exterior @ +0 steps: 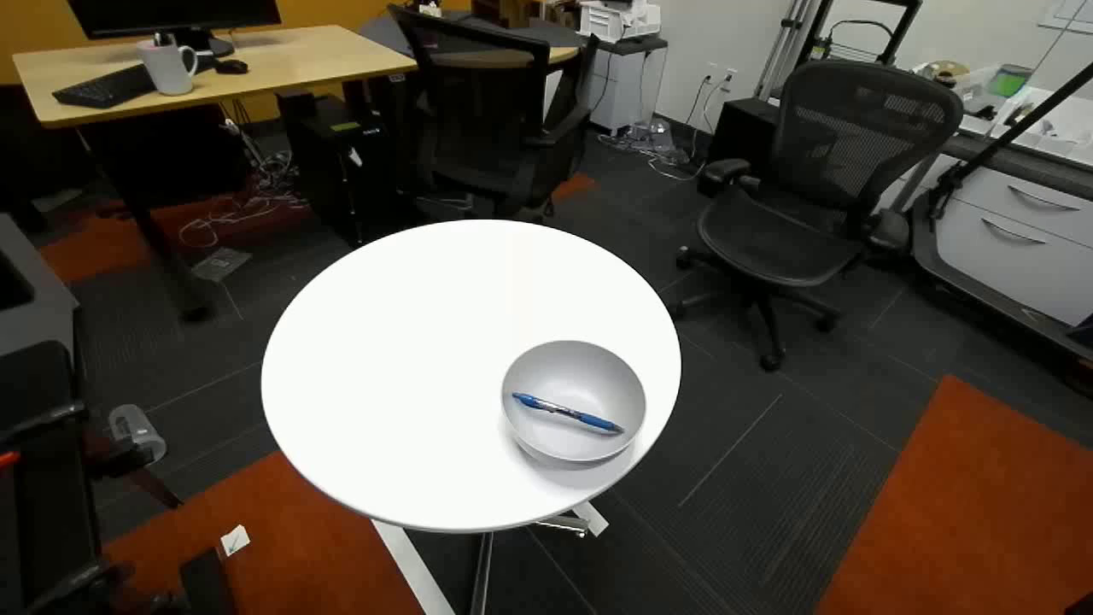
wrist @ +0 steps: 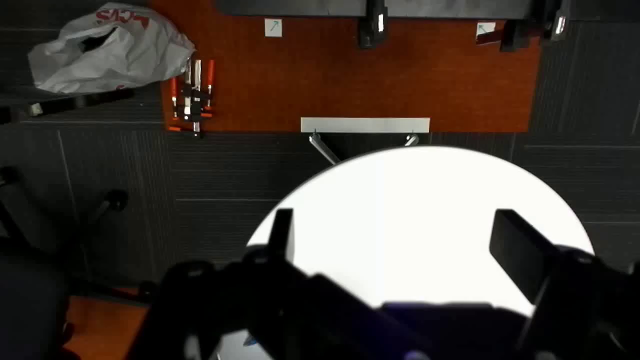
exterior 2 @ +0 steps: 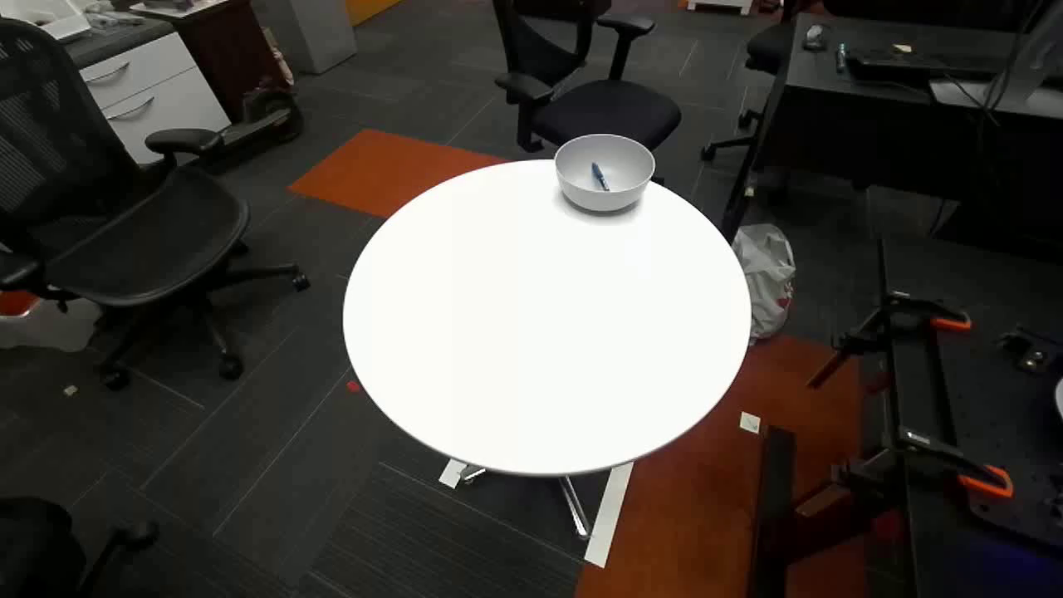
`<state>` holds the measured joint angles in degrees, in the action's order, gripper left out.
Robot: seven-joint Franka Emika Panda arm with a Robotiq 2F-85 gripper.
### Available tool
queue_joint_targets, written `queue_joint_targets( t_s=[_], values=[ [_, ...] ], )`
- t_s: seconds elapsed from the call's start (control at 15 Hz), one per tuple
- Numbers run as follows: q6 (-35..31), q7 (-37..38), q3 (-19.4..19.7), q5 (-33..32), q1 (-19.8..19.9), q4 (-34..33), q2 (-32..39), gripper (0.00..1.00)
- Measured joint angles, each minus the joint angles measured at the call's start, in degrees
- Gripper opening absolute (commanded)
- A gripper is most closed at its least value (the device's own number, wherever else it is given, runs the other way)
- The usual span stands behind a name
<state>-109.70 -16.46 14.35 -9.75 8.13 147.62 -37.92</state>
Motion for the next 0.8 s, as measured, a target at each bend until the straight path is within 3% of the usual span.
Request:
queue_joint_targets(
  t_s=[0.8],
  values=[
    [-0.4,1.0,-0.3,0.4,-0.2,-0.6,1.2,1.0]
  ],
)
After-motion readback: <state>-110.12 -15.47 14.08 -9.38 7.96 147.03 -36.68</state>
